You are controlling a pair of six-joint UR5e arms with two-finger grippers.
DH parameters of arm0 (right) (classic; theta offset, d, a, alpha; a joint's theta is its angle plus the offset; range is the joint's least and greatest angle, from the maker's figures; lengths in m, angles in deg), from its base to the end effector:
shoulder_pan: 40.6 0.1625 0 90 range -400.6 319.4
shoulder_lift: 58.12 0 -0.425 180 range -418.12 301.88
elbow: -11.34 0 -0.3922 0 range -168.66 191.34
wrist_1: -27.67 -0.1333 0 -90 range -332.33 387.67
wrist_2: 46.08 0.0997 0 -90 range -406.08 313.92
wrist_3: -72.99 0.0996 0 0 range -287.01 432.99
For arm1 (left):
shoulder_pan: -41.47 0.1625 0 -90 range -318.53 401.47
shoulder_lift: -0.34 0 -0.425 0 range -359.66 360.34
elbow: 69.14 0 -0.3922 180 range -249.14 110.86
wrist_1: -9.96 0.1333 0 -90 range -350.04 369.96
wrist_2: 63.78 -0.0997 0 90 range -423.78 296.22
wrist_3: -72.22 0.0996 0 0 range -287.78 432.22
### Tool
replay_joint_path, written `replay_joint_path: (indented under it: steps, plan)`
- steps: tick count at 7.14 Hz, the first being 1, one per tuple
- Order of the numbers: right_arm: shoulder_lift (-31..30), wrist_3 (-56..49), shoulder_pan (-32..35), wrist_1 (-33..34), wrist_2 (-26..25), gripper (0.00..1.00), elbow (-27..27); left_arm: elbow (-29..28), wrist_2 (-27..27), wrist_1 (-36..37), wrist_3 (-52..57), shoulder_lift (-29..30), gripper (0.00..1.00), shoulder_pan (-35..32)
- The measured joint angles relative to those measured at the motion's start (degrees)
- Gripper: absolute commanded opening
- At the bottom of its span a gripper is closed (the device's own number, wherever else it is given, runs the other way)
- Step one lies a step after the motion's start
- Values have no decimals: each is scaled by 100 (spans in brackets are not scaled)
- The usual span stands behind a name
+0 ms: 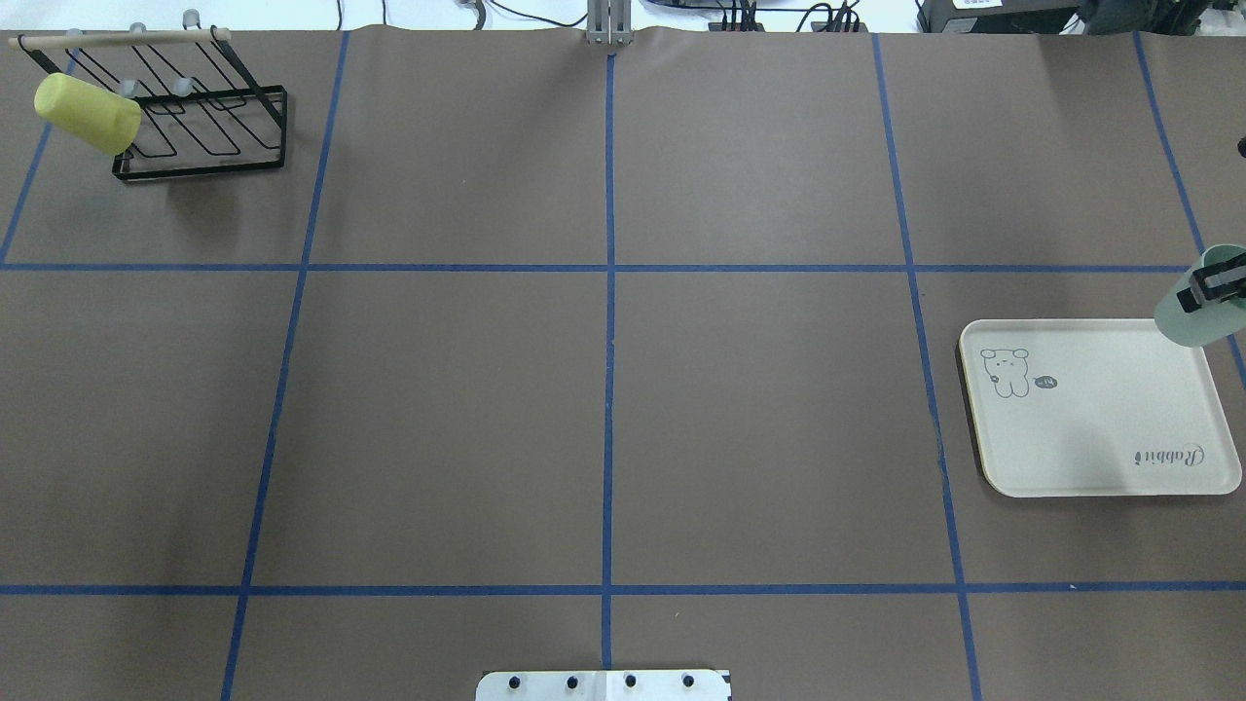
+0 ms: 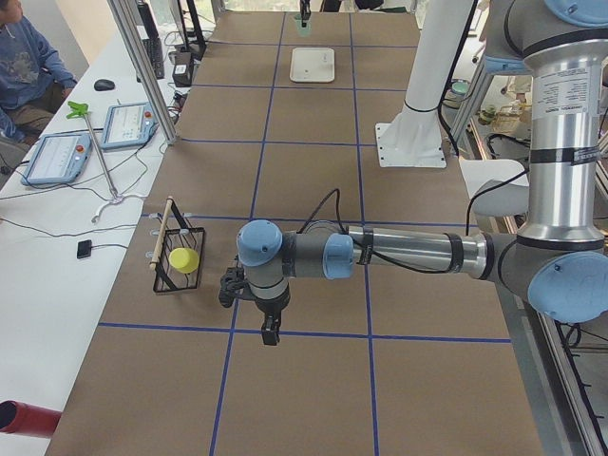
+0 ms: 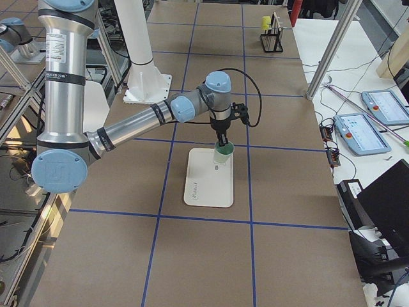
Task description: Left arm grabs green cup and hands to right arm on tray
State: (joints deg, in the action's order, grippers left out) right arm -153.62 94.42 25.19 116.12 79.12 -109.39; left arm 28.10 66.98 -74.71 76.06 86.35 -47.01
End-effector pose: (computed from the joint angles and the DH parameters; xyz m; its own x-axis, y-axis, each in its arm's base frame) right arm -0.1111 -0.4322 0.4461 0.7284 -0.2349 0.6436 0.1074 0.9669 0.2314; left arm -0.0561 -0.4605 0.6432 0.7543 0.0633 -0.6534 -0.0772 0.9970 0.0075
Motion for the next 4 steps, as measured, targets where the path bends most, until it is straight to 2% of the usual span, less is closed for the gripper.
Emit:
replay_joint_path:
  steps: [2, 4]
  plan:
    - [-98, 651, -487, -486, -430, 0, 134, -9, 156, 159, 1, 48, 100, 2]
    - [-255, 1671, -1139, -1629, -1030, 0, 607, -12, 232, 177, -5, 65, 100, 5]
